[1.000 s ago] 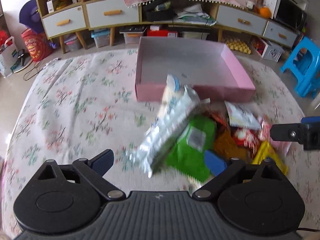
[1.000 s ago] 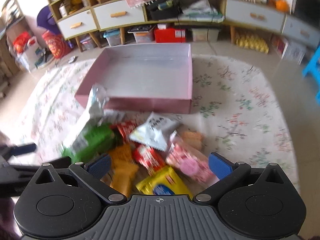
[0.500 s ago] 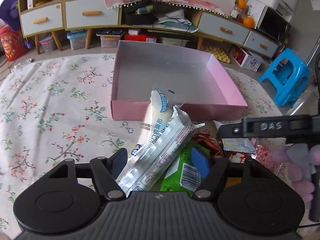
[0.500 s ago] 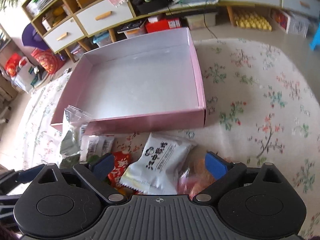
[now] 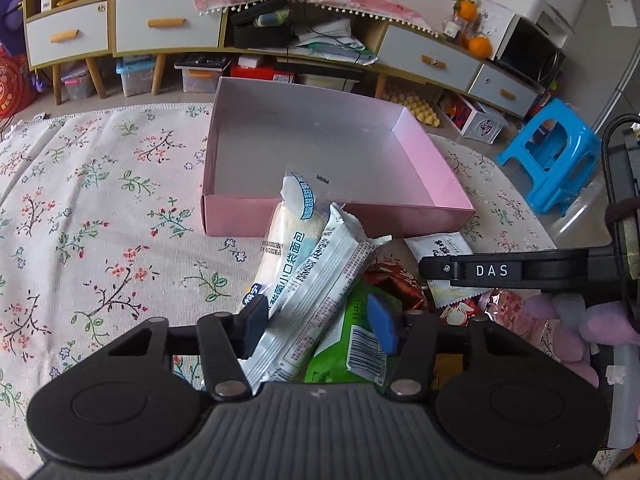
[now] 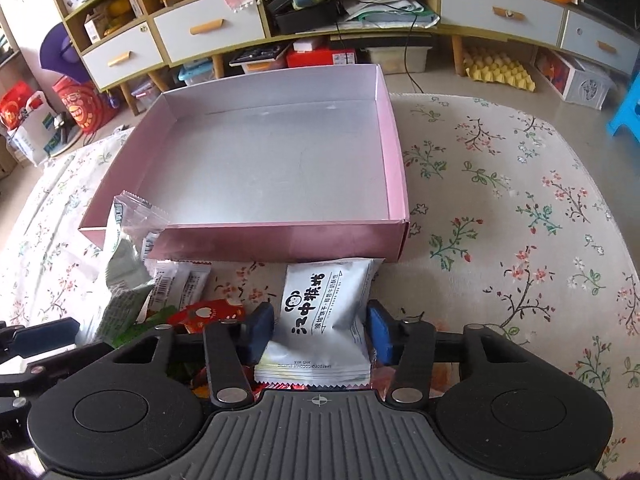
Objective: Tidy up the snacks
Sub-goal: 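Grasp the white cookie packet with the right tool while the left tool grasps the milk bread bag, then lift both held packets and carry them over the pink box, then open the right tool dropping the cookie packet while the left tool releases its bag, then grasp the white-and-blue milk bread bag with the left tool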
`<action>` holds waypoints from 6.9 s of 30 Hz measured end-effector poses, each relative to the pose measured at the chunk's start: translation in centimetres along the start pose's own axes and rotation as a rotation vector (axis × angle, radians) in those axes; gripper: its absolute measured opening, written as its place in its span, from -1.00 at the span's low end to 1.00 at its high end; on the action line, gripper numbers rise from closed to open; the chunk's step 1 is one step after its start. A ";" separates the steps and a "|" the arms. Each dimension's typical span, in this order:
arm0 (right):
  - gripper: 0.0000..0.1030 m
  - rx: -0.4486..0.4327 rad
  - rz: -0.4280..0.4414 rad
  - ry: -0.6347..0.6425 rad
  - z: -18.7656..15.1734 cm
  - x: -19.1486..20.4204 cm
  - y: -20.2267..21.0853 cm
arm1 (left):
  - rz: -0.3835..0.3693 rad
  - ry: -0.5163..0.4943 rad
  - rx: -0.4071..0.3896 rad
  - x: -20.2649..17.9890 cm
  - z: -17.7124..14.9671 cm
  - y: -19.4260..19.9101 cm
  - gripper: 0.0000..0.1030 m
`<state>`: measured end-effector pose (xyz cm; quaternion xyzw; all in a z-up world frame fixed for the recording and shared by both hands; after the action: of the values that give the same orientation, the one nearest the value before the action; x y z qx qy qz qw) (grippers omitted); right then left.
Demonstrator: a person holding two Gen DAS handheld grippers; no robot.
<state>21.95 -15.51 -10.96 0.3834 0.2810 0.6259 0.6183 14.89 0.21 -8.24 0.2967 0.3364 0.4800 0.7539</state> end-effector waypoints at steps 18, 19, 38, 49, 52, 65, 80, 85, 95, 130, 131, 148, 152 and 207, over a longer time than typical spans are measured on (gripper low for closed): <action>-0.14 0.021 0.039 -0.067 0.4 -0.4 1.6 | 0.049 -0.009 -0.028 0.8 0.3 0.7 -0.95; -0.14 0.018 0.042 -0.068 0.5 -0.4 1.8 | 0.050 -0.006 -0.027 0.9 0.3 0.8 -0.95; -0.14 -0.012 0.087 -0.096 1.3 -0.4 3.8 | -0.003 -0.064 -0.007 1.2 0.3 -0.1 -0.49; -0.14 -0.008 0.082 -0.111 1.2 -0.8 3.7 | 0.074 -0.182 0.057 -1.4 -0.6 -2.1 -0.35; -0.14 -0.011 0.084 -0.113 1.2 -1.0 3.9 | 0.072 -0.149 0.058 -1.1 -0.4 -1.8 -0.40; -0.14 -0.035 0.103 -0.114 1.8 -1.0 4.9 | -0.043 -0.003 0.011 -0.3 0.6 1.1 -0.54; -0.14 -0.071 0.196 -0.161 3.7 -0.3 6.6 | -0.104 0.136 -0.034 0.9 2.0 1.9 -0.55; -0.14 -0.095 0.238 -0.158 5.7 0.1 6.3 | -0.123 0.202 -0.043 1.2 3.5 1.1 -0.55; -0.14 -0.060 0.276 -0.229 7.5 -1.4 2.7 | -0.157 0.236 0.003 1.0 2.1 1.9 -0.57; -0.14 -0.111 0.273 -0.178 10.3 -2.8 -2.8 | 0.074 0.063 -0.125 1.9 12.7 -8.1 -0.57; -0.13 -0.113 0.269 -0.171 10.2 -2.7 -2.9 | 0.081 0.059 -0.121 2.1 12.6 -8.3 -0.57; 0.53 -0.154 0.221 -0.143 10.1 -2.3 0.1 | 0.069 -0.001 -0.133 1.7 11.6 -5.6 0.33; 0.59 -0.156 0.206 -0.128 9.7 -1.7 1.6 | 0.066 -0.004 -0.139 1.4 11.4 -4.1 0.51; 0.86 -0.002 0.006 -0.017 -3.2 -5.7 5.5 | 0.099 0.025 -0.178 1.8 0.6 -0.9 0.88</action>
<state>15.84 -21.21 -8.93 0.3887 0.2741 0.6247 0.6193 16.37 1.45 -8.99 0.2390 0.2867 0.5482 0.7484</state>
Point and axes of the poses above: each gripper's, at about its wrist camera, not at the fingertips, and y roughly against the way its jaws point, x to its left, z to its top, the point moved 9 cm from there along -y, roughly the way its jaws point
